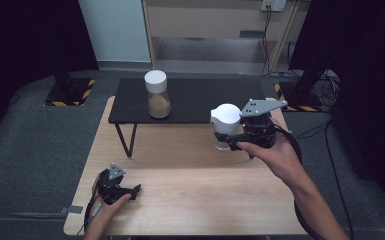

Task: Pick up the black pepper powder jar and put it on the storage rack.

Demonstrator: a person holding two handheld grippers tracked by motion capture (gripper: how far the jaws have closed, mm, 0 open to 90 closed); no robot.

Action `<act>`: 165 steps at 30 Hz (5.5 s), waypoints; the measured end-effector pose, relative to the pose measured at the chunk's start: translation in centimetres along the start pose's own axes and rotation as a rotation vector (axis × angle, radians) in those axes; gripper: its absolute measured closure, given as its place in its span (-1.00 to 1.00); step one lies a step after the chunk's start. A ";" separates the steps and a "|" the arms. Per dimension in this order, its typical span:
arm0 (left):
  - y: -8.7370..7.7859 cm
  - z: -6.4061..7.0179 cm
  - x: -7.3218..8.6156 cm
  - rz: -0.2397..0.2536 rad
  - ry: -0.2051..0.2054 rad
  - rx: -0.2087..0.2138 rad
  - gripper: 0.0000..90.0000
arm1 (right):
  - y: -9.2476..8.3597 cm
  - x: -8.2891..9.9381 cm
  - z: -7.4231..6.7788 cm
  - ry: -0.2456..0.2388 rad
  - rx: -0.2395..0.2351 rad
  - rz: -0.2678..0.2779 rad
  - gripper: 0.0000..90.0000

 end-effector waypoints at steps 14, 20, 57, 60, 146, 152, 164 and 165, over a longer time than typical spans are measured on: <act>0.0 0.0 0.0 0.000 0.000 0.000 -1.00 | 0.2 -2.0 1.5 0.005 0.015 0.025 -0.30; 0.0 0.0 0.0 0.000 0.000 0.000 -1.00 | 0.5 -2.7 1.9 0.007 0.024 0.026 -0.30; 0.0 0.0 0.0 0.000 0.002 0.000 -1.00 | 4.5 -3.8 5.6 0.065 0.070 0.020 -0.30; 0.0 0.0 0.0 0.000 0.002 0.001 -1.00 | 5.0 -3.7 5.9 0.074 0.079 0.015 -0.30; 0.0 -0.1 0.0 0.000 0.003 0.002 -1.00 | 2.9 -1.2 5.8 0.071 0.139 0.025 -0.90; 0.0 0.0 0.0 0.000 0.002 0.003 -1.00 | 2.7 -1.0 5.6 0.072 0.137 0.020 -0.90; 0.0 0.0 0.0 0.001 0.002 0.003 -1.00 | 1.3 0.0 4.2 0.069 0.135 0.004 -0.90; 0.0 -0.1 0.0 0.000 0.002 0.003 -1.00 | 1.1 0.1 4.0 0.067 0.135 0.004 -0.90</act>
Point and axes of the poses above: each handheld gripper's, and its own axes: y roughly forward along the jaws, x roughly out of its underside, z roughly to its right, the point moved 1 cm from there along y, roughly forward along the jaws, and after that the axes turned 2 degrees about -y, right-handed, at the moved point
